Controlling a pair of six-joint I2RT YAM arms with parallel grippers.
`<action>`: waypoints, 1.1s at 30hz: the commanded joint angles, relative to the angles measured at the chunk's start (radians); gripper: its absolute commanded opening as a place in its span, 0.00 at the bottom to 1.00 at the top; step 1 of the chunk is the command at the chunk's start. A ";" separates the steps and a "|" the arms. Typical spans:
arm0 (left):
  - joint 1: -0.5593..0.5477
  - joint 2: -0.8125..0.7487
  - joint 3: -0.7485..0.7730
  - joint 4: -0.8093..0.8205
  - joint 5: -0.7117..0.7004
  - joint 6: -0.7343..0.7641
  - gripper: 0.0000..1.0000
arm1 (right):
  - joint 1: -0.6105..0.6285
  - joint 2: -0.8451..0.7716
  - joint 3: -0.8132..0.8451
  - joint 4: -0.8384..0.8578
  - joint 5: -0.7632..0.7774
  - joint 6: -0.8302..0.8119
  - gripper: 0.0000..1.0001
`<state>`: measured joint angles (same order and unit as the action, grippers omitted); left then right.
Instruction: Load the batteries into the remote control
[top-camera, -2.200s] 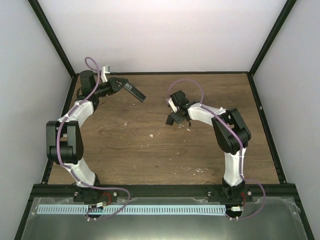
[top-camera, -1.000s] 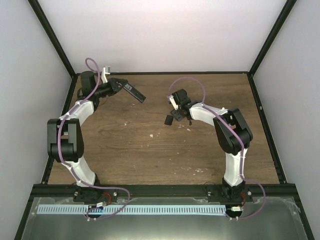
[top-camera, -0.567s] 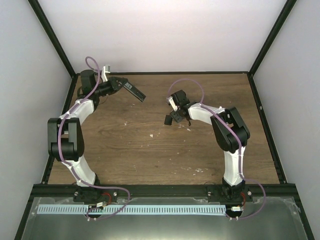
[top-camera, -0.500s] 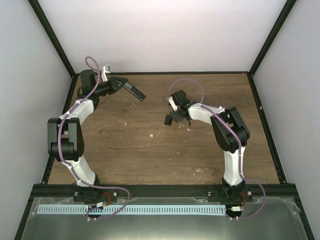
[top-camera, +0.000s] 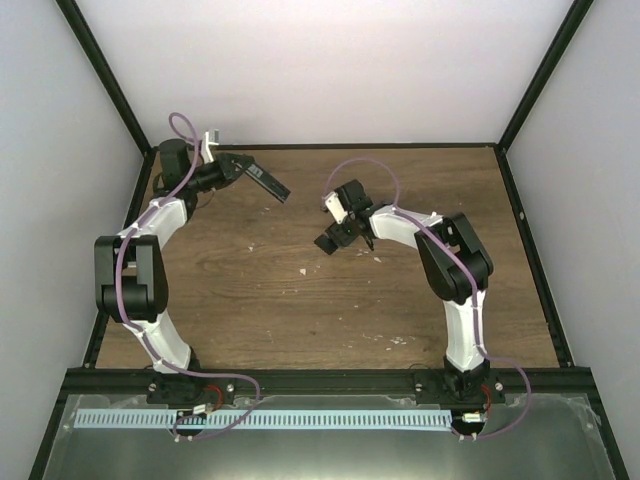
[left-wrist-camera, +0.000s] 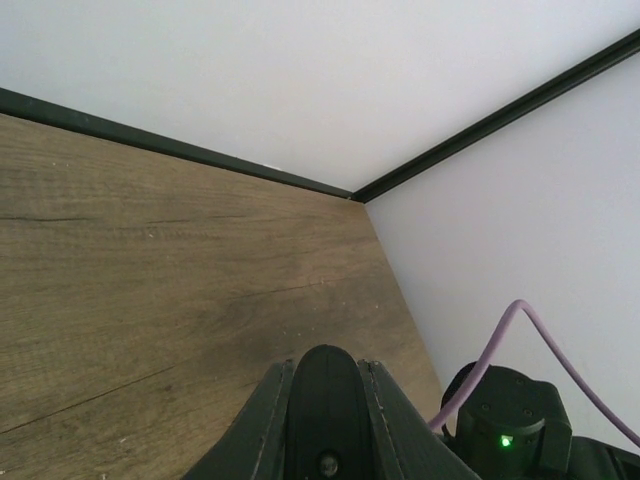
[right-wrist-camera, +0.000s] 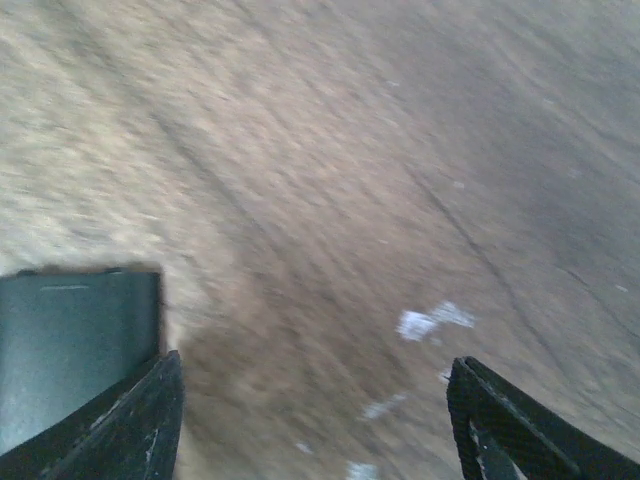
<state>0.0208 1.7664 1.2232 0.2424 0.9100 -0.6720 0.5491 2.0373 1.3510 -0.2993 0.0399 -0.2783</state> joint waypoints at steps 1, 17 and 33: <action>0.008 0.010 0.018 0.014 0.017 0.018 0.00 | 0.027 -0.018 -0.020 0.031 -0.109 -0.015 0.69; -0.008 0.018 -0.009 0.068 0.052 -0.003 0.00 | -0.227 -0.208 -0.065 -0.078 0.027 0.160 0.50; -0.111 0.076 -0.054 0.230 0.084 -0.104 0.00 | -0.331 -0.157 -0.074 -0.178 -0.066 0.200 0.44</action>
<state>-0.0654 1.8385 1.1847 0.4118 0.9745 -0.7689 0.2394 1.8496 1.2491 -0.4423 -0.0017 -0.0986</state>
